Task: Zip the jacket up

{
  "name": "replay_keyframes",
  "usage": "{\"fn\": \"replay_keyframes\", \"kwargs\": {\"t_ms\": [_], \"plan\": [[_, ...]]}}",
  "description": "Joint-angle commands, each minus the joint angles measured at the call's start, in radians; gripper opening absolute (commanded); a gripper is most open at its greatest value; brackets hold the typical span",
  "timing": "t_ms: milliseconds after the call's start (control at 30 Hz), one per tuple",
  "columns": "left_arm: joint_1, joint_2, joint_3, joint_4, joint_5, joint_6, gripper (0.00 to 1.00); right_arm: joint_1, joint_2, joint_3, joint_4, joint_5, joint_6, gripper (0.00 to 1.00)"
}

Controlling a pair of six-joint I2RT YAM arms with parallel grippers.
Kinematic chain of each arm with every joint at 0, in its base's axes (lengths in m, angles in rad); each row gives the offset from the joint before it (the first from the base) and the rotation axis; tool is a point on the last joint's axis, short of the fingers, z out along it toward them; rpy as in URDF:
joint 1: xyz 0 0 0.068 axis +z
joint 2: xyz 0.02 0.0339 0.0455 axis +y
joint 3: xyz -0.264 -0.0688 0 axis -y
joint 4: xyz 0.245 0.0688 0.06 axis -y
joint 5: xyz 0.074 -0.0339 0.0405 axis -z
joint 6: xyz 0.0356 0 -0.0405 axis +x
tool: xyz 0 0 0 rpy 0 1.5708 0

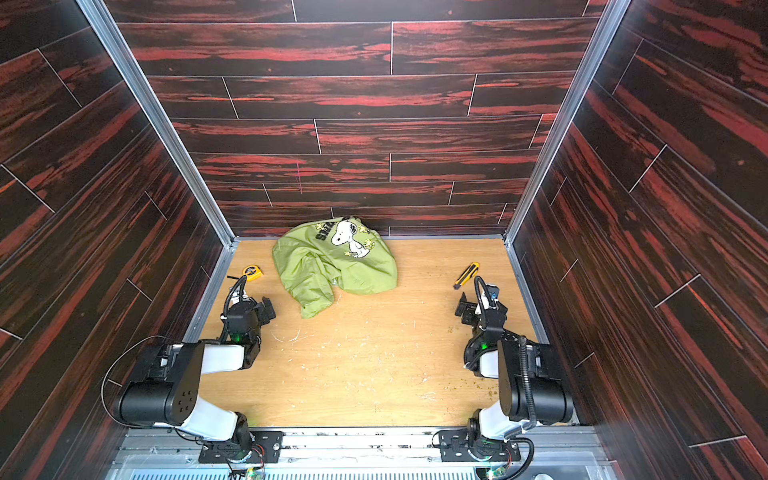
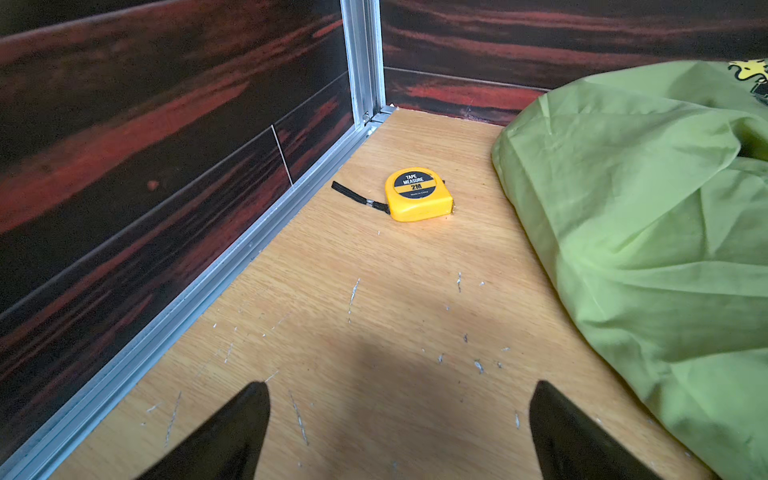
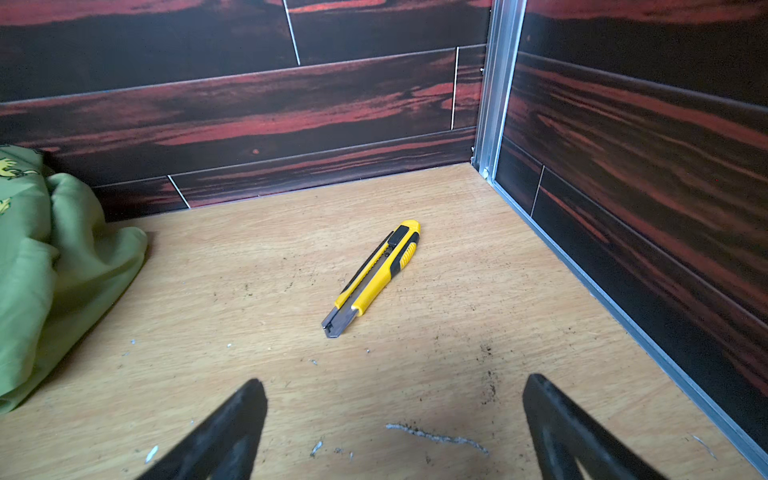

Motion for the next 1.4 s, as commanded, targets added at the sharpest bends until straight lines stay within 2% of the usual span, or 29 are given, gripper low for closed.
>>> {"fn": "replay_keyframes", "kwargs": {"t_ms": [0,67,100,167,233,300,400,467,533,633,700,767,833,967,1167,1367], "plan": [[0.004,-0.009,0.004,0.032,-0.021,-0.008,1.0,0.001,0.013,-0.009,0.032,0.023,0.014,0.99],[0.003,-0.027,0.018,0.007,-0.045,-0.013,1.0,-0.003,-0.025,-0.006,-0.015,0.077,0.045,0.98],[0.003,-0.041,0.039,-0.027,-0.069,-0.01,1.0,-0.005,-0.033,-0.01,0.002,0.053,0.034,0.99],[0.003,-0.11,0.105,-0.227,-0.085,-0.029,0.99,-0.006,-0.12,0.022,-0.141,0.04,0.022,0.99],[0.003,-0.18,0.166,-0.404,-0.05,-0.036,1.0,-0.005,-0.211,0.077,-0.291,0.048,0.026,0.98],[0.003,-0.226,0.236,-0.547,-0.015,-0.042,0.99,-0.005,-0.295,0.167,-0.538,0.047,0.04,0.99],[0.003,-0.269,0.377,-0.827,0.024,-0.096,1.0,-0.007,-0.342,0.404,-1.018,0.067,0.141,0.99],[0.003,-0.296,0.47,-1.022,0.044,-0.142,1.0,-0.008,-0.308,0.584,-1.317,-0.022,0.158,0.99],[0.003,-0.333,0.492,-1.083,0.053,-0.188,1.0,-0.006,-0.283,0.683,-1.472,-0.108,0.152,0.99],[0.003,-0.418,0.461,-1.081,0.048,-0.263,1.0,-0.006,-0.338,0.69,-1.508,-0.153,0.144,0.99],[0.007,-0.456,0.464,-1.12,0.056,-0.31,0.99,-0.009,-0.376,0.686,-1.53,-0.057,0.203,0.99],[0.011,-0.469,0.484,-1.166,0.09,-0.353,1.0,-0.024,-0.408,0.68,-1.577,0.04,0.313,0.99],[0.012,-0.452,0.512,-1.218,0.141,-0.382,1.0,-0.073,-0.409,0.7,-1.636,-0.045,0.39,0.99],[0.013,-0.37,0.603,-1.344,0.214,-0.433,0.97,-0.094,-0.351,0.752,-1.74,-0.187,0.423,0.95],[0.013,-0.302,0.669,-1.332,0.339,-0.524,0.95,-0.081,-0.352,0.772,-1.742,-0.369,0.462,0.86],[0.012,-0.122,0.726,-1.247,0.474,-0.568,0.95,0.044,-0.328,0.838,-1.754,-0.378,0.466,0.87]]}}
